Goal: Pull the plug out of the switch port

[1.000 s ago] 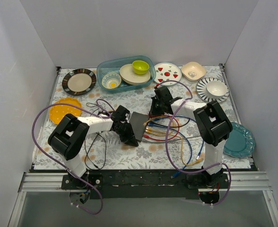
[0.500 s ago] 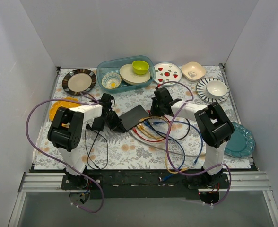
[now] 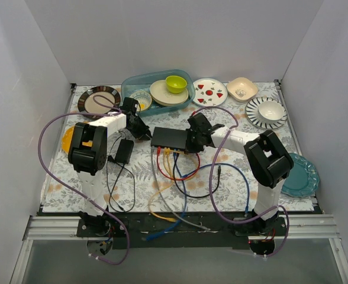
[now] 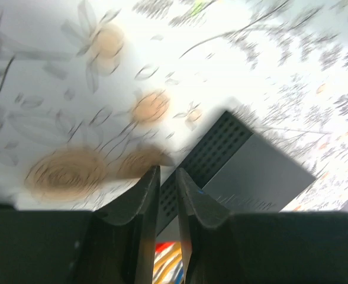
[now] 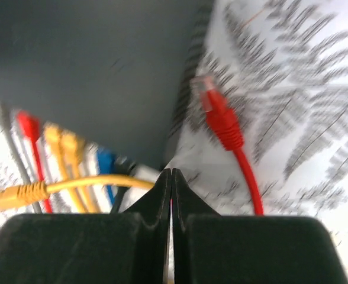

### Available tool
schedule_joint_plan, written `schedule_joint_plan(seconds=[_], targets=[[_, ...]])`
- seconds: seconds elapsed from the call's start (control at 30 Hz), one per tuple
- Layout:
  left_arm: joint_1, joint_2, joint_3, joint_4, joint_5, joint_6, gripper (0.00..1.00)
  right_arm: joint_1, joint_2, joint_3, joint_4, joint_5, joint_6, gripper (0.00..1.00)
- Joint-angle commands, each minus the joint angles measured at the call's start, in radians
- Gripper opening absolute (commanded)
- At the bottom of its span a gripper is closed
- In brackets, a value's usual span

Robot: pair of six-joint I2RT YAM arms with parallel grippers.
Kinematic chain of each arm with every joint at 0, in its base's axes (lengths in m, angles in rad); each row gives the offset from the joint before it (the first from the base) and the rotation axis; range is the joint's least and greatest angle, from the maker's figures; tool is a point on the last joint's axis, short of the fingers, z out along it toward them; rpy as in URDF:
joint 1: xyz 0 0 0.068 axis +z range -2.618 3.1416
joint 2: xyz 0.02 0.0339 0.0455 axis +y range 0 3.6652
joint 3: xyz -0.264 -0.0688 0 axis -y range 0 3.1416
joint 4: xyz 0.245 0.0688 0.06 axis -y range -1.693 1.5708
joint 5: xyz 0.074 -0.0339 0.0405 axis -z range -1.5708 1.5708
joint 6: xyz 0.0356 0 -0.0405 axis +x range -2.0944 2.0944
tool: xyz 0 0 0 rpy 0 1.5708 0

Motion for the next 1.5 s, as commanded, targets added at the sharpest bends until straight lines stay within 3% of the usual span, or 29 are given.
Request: schedule_joint_plan(seconds=[0.0,0.17,0.3,0.43,0.67,0.93,1.17,1.47], targets=[[-0.016,0.017,0.054,0.063,-0.097,0.018,0.19,-0.017,-0.171,0.008,-0.062,0.003,0.028,0.02],[-0.005,-0.049,0.091,0.05,-0.137,0.021,0.28,-0.04,-0.313,-0.018,-0.113,0.138,-0.036,0.25],[-0.005,-0.11,0.03,0.065,-0.141,-0.002,0.32,-0.045,-0.388,-0.087,-0.139,0.154,-0.041,0.29],[-0.005,-0.155,-0.062,0.096,-0.13,-0.011,0.35,-0.043,-0.419,-0.182,-0.108,0.105,-0.03,0.26],[-0.019,-0.127,-0.165,0.103,-0.095,-0.019,0.35,-0.043,-0.349,-0.218,-0.005,-0.024,-0.009,0.07],[-0.077,-0.077,-0.186,0.1,-0.041,0.003,0.34,0.014,-0.165,-0.037,-0.004,-0.168,-0.032,0.1],[-0.141,-0.103,-0.238,0.122,-0.03,-0.038,0.33,0.015,-0.098,-0.048,-0.03,-0.178,-0.039,0.09],[-0.155,-0.144,-0.306,0.135,-0.029,-0.069,0.33,-0.084,-0.164,-0.129,-0.057,-0.099,-0.026,0.08]])
